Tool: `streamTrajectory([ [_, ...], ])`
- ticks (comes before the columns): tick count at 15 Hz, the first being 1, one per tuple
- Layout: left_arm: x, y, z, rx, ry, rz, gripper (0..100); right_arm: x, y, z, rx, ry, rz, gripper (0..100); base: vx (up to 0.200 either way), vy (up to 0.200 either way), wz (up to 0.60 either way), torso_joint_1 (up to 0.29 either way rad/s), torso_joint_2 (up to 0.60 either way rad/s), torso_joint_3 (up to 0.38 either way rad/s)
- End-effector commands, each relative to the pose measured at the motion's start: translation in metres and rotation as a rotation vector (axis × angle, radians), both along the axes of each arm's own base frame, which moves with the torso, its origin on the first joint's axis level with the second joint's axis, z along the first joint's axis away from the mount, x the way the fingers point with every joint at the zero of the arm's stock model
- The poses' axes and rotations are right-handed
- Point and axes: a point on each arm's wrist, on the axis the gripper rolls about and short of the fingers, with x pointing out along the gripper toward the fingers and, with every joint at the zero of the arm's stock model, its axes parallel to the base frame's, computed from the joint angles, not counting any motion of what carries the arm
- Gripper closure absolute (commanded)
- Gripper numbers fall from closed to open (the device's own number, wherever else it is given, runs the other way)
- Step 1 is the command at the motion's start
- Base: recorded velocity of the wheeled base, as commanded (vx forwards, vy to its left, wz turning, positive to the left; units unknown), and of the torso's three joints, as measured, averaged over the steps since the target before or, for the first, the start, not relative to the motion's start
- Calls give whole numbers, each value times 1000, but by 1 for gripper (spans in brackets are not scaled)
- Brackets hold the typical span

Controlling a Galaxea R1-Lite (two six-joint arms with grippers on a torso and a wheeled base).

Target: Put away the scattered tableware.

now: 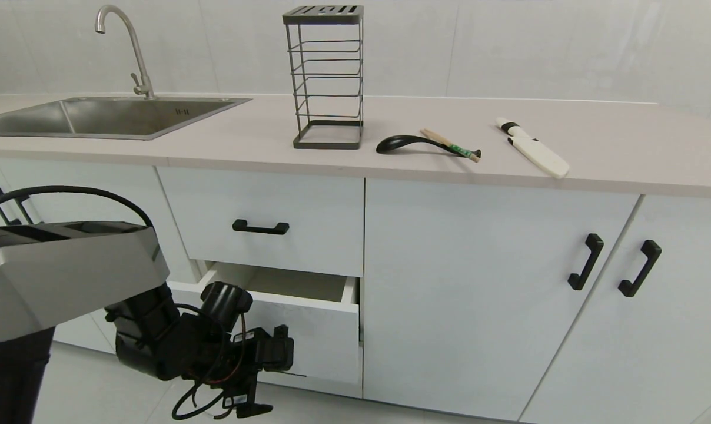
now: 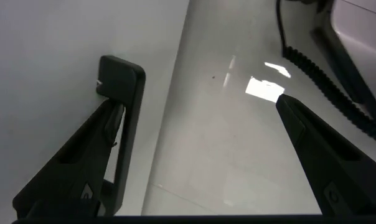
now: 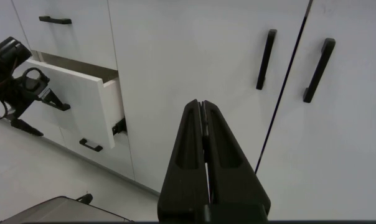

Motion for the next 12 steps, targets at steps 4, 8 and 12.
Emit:
streamTrajectory([
  [4,-32,5,45,-53,-54,-28,0,0,0,0,0,1,1,100,0,0,0,0,0,0],
  [8,-74,6,99,-112,-66,-56,0,0,0,0,0,1,1,100,0,0,0,0,0,0],
  [12,-107,-16,142,-345,49,-38,0,0,0,0,7,3,1,100,0,0,0,0,0,0],
])
